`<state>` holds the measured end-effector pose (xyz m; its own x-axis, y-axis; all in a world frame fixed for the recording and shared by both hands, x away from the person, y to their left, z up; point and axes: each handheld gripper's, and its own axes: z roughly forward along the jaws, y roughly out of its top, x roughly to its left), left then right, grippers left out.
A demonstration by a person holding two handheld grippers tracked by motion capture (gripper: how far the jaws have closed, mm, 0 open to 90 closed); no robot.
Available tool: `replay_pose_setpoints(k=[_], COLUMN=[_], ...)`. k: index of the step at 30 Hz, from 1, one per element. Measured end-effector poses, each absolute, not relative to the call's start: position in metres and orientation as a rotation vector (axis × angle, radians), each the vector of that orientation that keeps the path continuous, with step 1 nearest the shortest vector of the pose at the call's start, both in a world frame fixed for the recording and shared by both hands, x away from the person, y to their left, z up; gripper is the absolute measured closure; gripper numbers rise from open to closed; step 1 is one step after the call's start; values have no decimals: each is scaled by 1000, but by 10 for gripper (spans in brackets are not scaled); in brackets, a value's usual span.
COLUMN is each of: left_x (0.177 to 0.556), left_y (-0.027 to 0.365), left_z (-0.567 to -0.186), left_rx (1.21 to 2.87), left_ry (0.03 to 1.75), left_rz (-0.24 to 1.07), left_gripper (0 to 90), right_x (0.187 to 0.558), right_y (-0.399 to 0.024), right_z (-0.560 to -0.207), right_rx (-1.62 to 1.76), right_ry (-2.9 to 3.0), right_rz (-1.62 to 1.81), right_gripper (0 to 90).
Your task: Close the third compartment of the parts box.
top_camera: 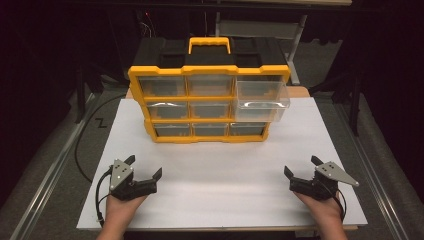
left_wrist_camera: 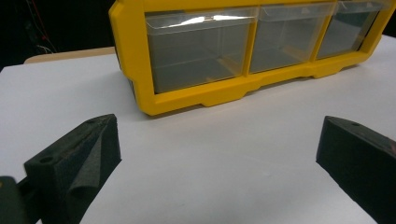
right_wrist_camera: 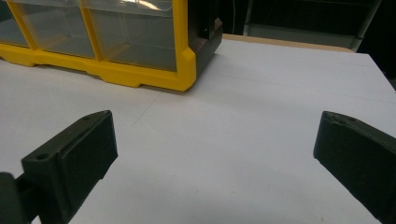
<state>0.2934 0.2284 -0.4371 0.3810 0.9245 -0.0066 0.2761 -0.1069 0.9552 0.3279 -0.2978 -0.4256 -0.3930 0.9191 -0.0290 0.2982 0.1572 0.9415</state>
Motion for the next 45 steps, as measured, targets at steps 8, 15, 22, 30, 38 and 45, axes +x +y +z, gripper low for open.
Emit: replay_pose_setpoints(k=[8,15,22,30,38,45], left_x=[293,293,293,293,293,293], left_y=[228,229,229,228,227,226], left_z=[-437,-437,-437,-438,-438,-439], left_rx=[1617,1618,1619,1629,1629,1634], left_ry=[1085,1083,1079,1071,1069,1065], left_rz=[807,815,808,808,810,813], left_gripper=[6,6,6,7,7,7], right_x=[330,331,332,334,334,334], right_y=[-297,-297,-295,-282,-268,-250], right_z=[-426,-426,-426,-426,-425,-424], right_rx=[1154,1145,1150,1121,1096,1074], right_ry=[1797,1802,1807,1830,1853,1882], right_rz=[1228,1228,1237,1256,1269,1281], right_gripper=[9,9,9,9,9,9])
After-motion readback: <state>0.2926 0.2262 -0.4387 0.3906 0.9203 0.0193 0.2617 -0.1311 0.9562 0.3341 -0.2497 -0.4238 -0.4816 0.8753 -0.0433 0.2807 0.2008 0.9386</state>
